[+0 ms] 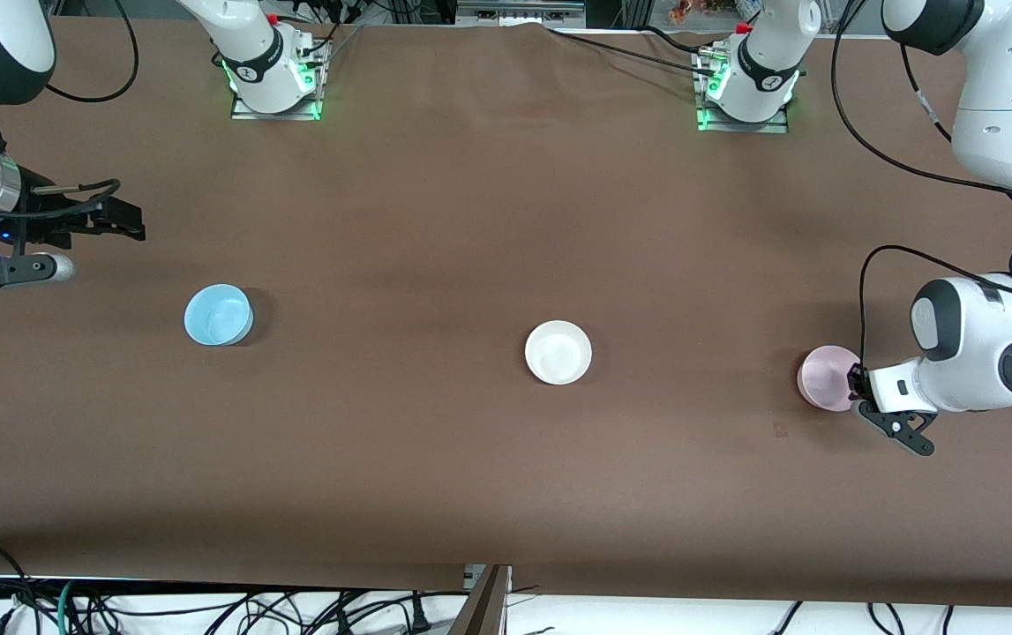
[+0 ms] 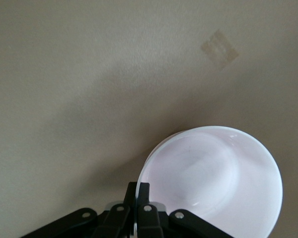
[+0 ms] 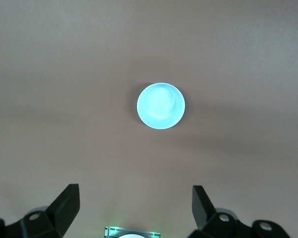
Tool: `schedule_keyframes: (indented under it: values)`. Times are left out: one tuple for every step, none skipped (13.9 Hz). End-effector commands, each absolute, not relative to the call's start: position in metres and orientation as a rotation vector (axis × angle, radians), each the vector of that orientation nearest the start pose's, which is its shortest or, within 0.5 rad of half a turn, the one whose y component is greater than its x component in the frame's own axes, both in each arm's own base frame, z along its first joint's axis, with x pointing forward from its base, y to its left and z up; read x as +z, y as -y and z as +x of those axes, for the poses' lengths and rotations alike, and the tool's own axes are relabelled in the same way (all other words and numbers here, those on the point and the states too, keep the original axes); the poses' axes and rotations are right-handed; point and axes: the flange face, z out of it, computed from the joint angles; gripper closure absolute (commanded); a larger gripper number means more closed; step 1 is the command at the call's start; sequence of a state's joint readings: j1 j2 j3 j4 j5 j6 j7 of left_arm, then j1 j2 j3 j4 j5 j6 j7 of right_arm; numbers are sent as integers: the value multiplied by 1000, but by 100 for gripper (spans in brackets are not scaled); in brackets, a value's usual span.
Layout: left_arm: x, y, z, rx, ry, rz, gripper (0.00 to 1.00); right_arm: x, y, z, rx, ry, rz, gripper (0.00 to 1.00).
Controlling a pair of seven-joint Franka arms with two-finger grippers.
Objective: Stack pink and blue bowls on white bowl
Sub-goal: 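Carry the pink bowl with the left gripper while the right gripper reaches blue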
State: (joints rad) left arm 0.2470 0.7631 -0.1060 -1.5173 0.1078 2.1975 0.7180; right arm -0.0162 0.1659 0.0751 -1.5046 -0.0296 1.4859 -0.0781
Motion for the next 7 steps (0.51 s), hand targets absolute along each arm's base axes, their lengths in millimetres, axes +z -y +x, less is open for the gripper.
schedule_keyframes:
  values:
    - [227, -99, 700, 98, -1008, -3022, 100, 554, -24, 595, 286, 214, -3129, 0]
    - [241, -79, 699, 122, -1044, -3035, 100, 549, -25, 596, 303, 209, -3126, 0]
    - [260, -65, 701, 117, -1070, -3037, 100, 544, -25, 598, 317, 209, -3124, 0]
    - [273, -46, 704, 113, -1089, -3041, 100, 538, -24, 599, 336, 207, -3121, 0]
    - [285, -27, 706, 128, -1071, -3062, 100, 532, -23, 602, 348, 207, -3119, 0]
    - [295, -4, 706, 154, -1027, -3096, 100, 531, -23, 603, 346, 209, -3118, 0]
    - [304, 25, 705, 172, -991, -3136, 100, 528, -23, 604, 351, 212, -3118, 0]
